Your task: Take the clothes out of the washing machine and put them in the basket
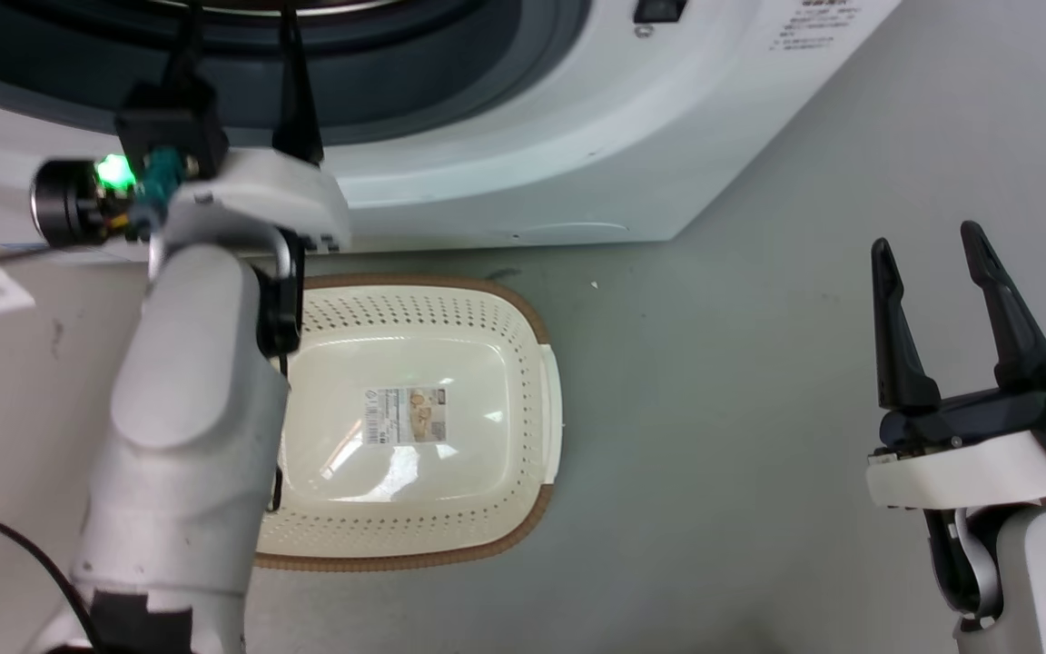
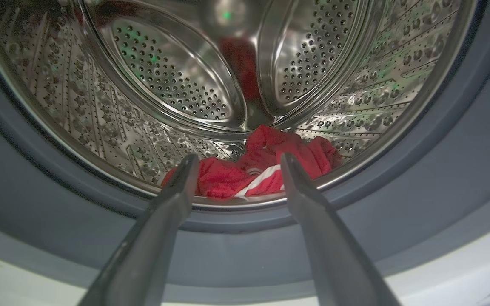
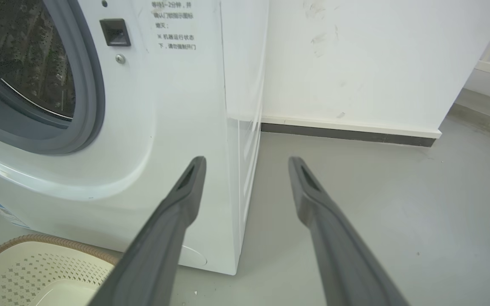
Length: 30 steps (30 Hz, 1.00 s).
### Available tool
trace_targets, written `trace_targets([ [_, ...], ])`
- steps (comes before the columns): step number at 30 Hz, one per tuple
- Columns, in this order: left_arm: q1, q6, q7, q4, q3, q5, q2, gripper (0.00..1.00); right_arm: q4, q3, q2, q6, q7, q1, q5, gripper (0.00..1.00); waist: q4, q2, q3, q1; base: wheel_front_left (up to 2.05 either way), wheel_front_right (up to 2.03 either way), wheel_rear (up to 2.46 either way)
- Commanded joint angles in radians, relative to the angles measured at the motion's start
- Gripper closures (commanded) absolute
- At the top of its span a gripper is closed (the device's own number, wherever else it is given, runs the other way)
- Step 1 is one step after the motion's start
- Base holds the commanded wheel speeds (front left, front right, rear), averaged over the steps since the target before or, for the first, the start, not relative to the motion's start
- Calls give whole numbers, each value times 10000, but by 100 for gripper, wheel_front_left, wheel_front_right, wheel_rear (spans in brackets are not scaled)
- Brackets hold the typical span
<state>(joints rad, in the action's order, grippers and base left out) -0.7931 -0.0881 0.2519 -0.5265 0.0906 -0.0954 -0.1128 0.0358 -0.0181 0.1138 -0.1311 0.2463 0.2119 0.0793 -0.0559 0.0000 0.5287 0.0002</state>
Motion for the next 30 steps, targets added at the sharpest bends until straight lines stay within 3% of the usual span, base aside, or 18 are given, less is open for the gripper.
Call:
trace_targets([
  [1, -538, 77, -182, -321, -1, 0, -114, 0, -37, -71, 31, 7, 84, 263, 78, 0, -383, 0, 458, -2, 0, 0, 0],
  [17, -4765, 598, -2495, -3635, 134, 24, -1211, 0, 4, -790, -83, 7, 203, 921, 499, 0, -1206, 0, 1452, -2, 0, 0, 0],
  [30, -7165, 660, -4377, -4863, 820, 548, -1890, 0, 689, -1683, 119, 7, 187, 1236, 978, 0, -1646, 0, 2559, -2, 0, 0, 0],
])
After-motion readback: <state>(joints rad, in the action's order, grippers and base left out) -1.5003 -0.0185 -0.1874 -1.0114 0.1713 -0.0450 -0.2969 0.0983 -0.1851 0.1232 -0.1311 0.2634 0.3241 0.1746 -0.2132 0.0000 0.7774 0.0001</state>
